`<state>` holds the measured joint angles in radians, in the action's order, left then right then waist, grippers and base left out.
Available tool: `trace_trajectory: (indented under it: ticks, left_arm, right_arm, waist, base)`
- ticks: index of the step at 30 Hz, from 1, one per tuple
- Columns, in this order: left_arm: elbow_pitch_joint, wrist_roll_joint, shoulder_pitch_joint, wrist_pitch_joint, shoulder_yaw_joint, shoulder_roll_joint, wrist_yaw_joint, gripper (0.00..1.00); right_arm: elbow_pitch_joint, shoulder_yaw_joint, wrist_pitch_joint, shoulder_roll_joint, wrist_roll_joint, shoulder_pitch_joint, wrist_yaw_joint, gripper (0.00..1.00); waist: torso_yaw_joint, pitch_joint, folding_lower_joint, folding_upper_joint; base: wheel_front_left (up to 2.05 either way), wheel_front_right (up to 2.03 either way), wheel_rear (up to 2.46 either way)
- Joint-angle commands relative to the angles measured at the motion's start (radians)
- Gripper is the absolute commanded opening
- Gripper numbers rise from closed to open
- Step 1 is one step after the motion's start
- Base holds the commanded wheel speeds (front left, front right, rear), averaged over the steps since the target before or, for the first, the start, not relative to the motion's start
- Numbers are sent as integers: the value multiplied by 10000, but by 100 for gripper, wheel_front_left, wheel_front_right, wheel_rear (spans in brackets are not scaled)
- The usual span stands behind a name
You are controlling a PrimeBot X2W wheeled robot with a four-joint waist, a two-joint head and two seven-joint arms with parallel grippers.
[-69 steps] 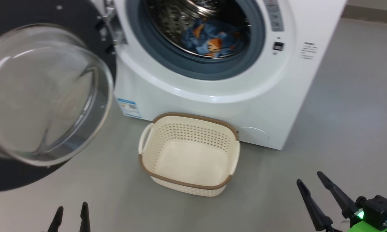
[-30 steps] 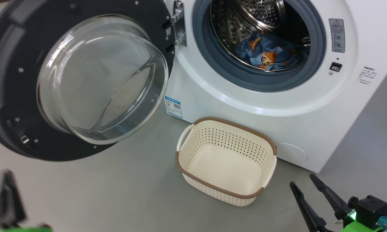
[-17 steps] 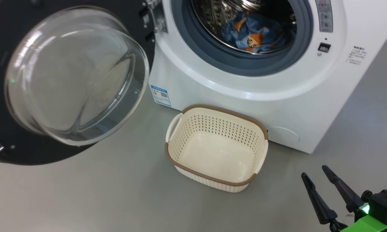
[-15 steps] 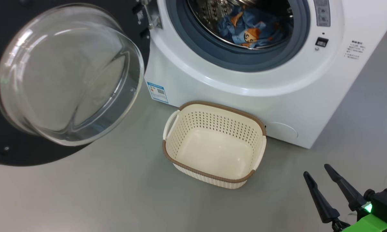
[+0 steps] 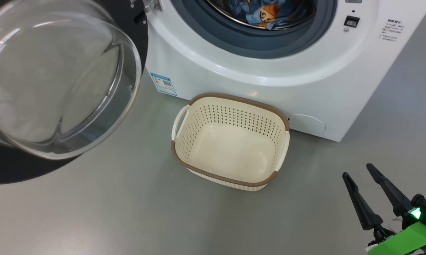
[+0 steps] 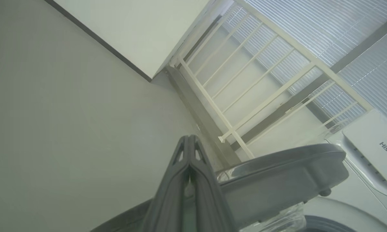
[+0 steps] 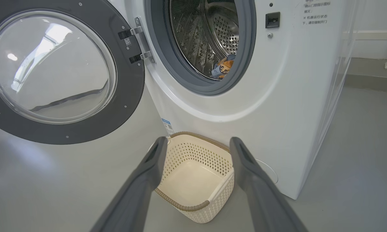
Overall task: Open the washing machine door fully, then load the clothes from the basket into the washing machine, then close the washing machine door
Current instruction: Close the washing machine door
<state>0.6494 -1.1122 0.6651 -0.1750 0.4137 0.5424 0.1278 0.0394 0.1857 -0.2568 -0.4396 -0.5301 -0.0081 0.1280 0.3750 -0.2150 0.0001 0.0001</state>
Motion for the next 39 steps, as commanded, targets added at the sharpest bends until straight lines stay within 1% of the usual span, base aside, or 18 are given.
trace_trajectory:
  ticks: [1, 4, 8, 13, 15, 21, 29, 39]
  left_arm:
    - [-130, -125, 324, -202, 132, 769, 28, 0]
    - [366, -534, 568, -1157, 0, 899, 28, 0]
    - [767, -811, 751, -1953, -91, 1012, -67, 0]
    - [769, -1018, 642, -2880, -293, 1027, -129, 0]
    - [641, -1201, 552, -3289, -336, 934, -125, 0]
    - [-26, -1571, 64, -4422, -514, 774, -172, 0]
    - [-1418, -2116, -759, -5623, -551, 671, -184, 0]
    - [-2996, -2645, -1763, -6920, -633, 768, -185, 0]
  right_arm:
    - [-263, 181, -49, -229, 51, -163, 27, 100]
    - [-289, 162, -49, -255, 49, -177, 27, 100]
    - [-304, 142, -49, -276, 38, -197, 27, 100]
    - [-314, 97, -49, -203, 40, -150, 27, 100]
    - [-307, 86, -49, -176, 40, -111, 27, 100]
    - [-259, 57, -49, -68, 38, -18, 27, 100]
    - [-203, 45, -49, 113, 74, 61, 27, 100]
    - [-144, 66, -49, 294, 73, 248, 27, 100]
  waist:
    - [-30, -71, -1, -1]
    - [-34, -166, -1, -1]
    - [-43, -267, -1, -1]
    - [-62, -261, -1, -1]
    - [-60, -223, -1, -1]
    - [-64, -1, -1, -1]
    - [-39, 242, -1, -1]
    - [-51, 644, -1, -1]
  base:
    - [0, 0, 0]
    - [0, 0, 0]
    - [0, 0, 0]
    - [0, 0, 0]
    - [0, 0, 0]
    - [0, 0, 0]
    - [0, 0, 0]
    - [0, 0, 0]
